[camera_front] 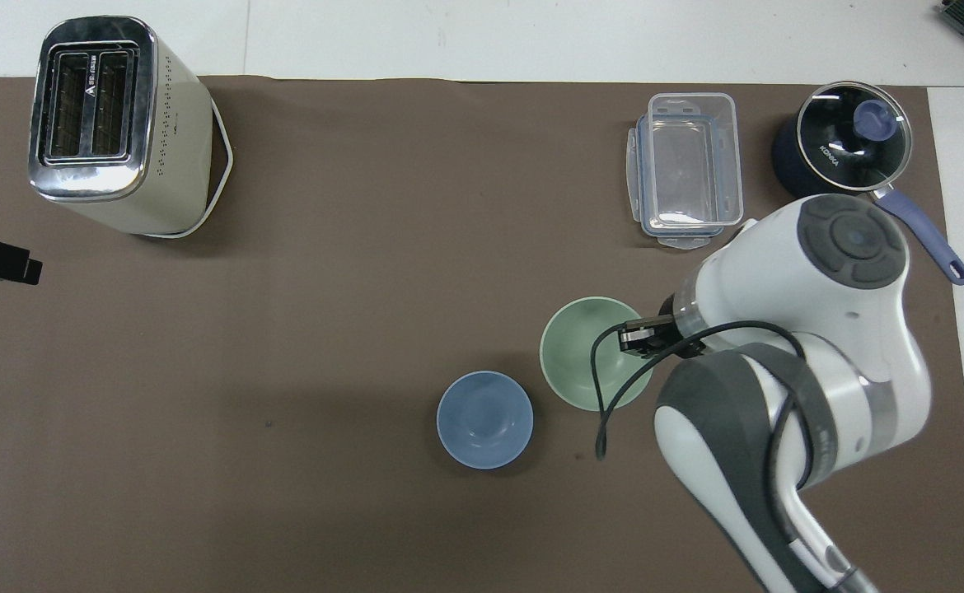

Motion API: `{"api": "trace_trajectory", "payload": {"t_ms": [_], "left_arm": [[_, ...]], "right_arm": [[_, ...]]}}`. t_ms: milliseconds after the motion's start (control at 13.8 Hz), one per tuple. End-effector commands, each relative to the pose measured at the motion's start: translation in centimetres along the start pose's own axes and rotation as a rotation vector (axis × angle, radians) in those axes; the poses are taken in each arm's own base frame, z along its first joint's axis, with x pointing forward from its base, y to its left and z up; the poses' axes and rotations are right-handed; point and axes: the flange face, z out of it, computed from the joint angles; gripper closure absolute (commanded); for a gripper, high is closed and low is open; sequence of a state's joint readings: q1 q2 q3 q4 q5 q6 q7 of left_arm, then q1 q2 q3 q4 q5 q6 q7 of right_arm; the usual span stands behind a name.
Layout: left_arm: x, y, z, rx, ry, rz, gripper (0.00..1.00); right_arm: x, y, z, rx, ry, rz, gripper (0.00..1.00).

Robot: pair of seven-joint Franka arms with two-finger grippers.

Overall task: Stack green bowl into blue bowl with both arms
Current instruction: 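Carry the green bowl with the right gripper over the blue bowl, then lower the green bowl into the blue bowl and open the right gripper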

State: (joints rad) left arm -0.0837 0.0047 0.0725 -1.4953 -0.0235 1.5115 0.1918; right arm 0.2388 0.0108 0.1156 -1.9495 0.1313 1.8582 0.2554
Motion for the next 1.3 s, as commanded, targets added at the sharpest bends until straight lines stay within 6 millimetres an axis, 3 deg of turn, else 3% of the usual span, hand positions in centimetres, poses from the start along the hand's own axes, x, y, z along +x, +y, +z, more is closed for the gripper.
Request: {"api": "trace_trajectory", "payload": {"t_ms": [0,289,506,651,868,1230], "left_arm": [[-0.6,-0.2,-0.2,-0.008,-0.007,0.002,0.00],[-0.6,-0.2,-0.2,-0.008,-0.007,0.002,0.00],[-0.6,-0.2,-0.2,-0.008,-0.007,0.002,0.00],[-0.6,-0.2,-0.2,-0.008,-0.007,0.002,0.00],[-0.7,-0.2,-0.3,-0.008,-0.005,0.002,0.00],[-0.6,-0.2,-0.2,-0.008,-0.007,0.002,0.00]], "right_arm": [[-1.4,-2.6,0.0,0.066,-0.003,0.039,1.00],[-3.0,-5.7,2.3,0.068,-0.007,0.018,1.00],[-4.3,-7.7,5.1,0.064,-0.017,0.006,1.00],[-4.9,-7.3,6.7,0.056,-0.028,0.013,1.00],[-5.4,-8.3,7.9,0.071,-0.048,0.002,1.00],[-4.4,-8.2,9.7,0.089,-0.002,0.008,1.00]]}}
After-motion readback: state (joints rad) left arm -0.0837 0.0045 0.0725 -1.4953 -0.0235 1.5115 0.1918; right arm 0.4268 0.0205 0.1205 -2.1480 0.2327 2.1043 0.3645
